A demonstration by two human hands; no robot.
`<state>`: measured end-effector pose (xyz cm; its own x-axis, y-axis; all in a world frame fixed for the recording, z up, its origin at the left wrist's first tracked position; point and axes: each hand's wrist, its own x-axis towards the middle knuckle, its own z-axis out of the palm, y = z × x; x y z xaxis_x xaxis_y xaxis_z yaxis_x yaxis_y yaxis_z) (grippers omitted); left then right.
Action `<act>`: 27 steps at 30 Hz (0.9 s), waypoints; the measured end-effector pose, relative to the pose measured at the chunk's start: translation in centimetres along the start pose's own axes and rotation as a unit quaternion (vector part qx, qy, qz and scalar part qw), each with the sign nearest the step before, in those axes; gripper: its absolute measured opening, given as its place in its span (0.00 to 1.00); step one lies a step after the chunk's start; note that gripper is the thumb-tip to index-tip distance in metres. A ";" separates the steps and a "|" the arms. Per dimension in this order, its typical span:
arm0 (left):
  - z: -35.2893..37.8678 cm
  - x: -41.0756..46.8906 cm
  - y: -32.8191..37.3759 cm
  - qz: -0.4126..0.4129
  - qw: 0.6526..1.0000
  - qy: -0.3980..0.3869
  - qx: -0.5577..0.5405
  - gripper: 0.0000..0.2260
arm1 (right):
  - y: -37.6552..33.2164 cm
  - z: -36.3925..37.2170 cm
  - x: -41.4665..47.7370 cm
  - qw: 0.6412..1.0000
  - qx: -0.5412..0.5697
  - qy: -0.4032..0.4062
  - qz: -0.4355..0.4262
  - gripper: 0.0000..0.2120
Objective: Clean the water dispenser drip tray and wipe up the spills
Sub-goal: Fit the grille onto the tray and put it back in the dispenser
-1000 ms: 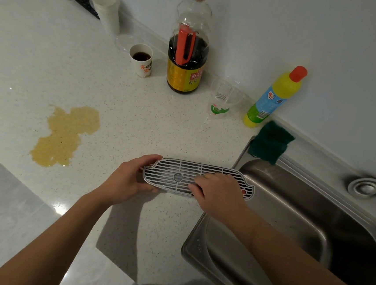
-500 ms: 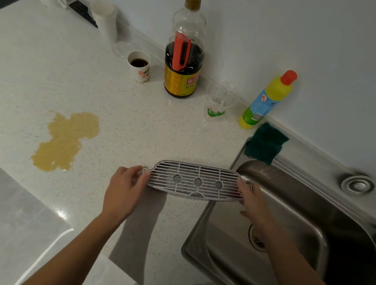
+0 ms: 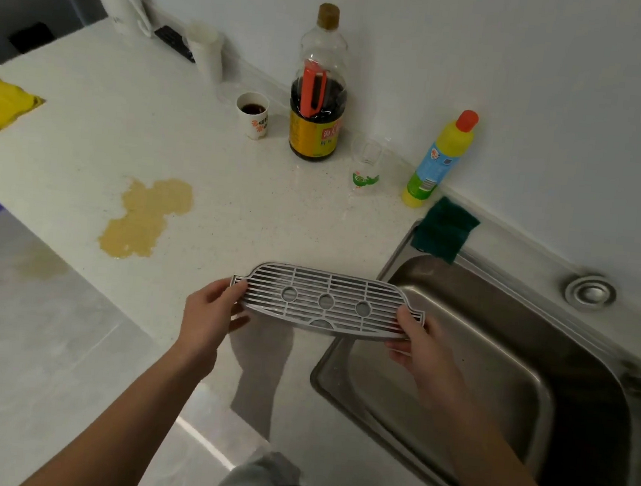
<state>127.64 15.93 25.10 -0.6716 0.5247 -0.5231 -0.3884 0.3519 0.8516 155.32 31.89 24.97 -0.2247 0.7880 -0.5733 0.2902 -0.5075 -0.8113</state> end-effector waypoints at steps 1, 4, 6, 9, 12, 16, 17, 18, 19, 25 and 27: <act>-0.7 -1.3 -0.3 -0.004 1.000 0.009 -0.018 0.08 | 0.2 0.0 -0.9 1.000 0.001 -0.012 -0.004 0.12; -3.4 -5.8 -1.6 -0.004 0.997 0.054 -0.063 0.08 | 1.2 0.8 -3.2 0.999 0.000 -0.046 -0.015 0.11; -5.7 -8.5 -2.8 0.003 0.994 0.075 -0.077 0.08 | 2.3 1.9 -4.5 0.997 0.011 -0.077 -0.014 0.09; -9.8 -12.1 -4.5 0.009 0.987 0.123 -0.100 0.07 | 4.0 4.5 -6.1 0.992 0.001 -0.128 -0.009 0.09; -14.1 -15.8 -6.0 0.011 0.976 0.181 -0.121 0.07 | 5.4 8.0 -8.0 0.986 -0.032 -0.166 -0.011 0.10; -20.3 -20.3 -8.1 0.013 0.954 0.249 -0.164 0.07 | 6.6 13.4 -12.0 0.973 -0.079 -0.214 -0.020 0.11; -21.8 -21.3 -8.7 0.010 0.949 0.262 -0.174 0.07 | 6.7 14.8 -12.9 0.969 -0.090 -0.228 -0.026 0.11; -23.4 -22.1 -9.3 0.009 0.944 0.273 -0.183 0.08 | 6.9 16.2 -13.8 0.964 -0.101 -0.243 -0.032 0.12; -25.1 -22.7 -9.9 0.010 0.940 0.282 -0.191 0.08 | 7.1 17.8 -14.7 0.959 -0.110 -0.258 -0.038 0.12; -37.3 -24.6 -12.9 0.015 0.916 0.326 -0.234 0.11 | 8.9 29.9 -19.7 0.928 -0.160 -0.335 -0.043 0.11; -41.7 -24.7 -13.4 0.016 0.908 0.337 -0.248 0.10 | 9.5 34.7 -21.5 0.919 -0.177 -0.348 -0.040 0.11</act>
<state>123.15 -34.08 27.93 -0.8560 -0.1240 -0.5019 -0.4864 -0.1361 0.8631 130.64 -1.96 25.65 -0.7643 0.3403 -0.5478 0.5041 -0.2144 -0.8366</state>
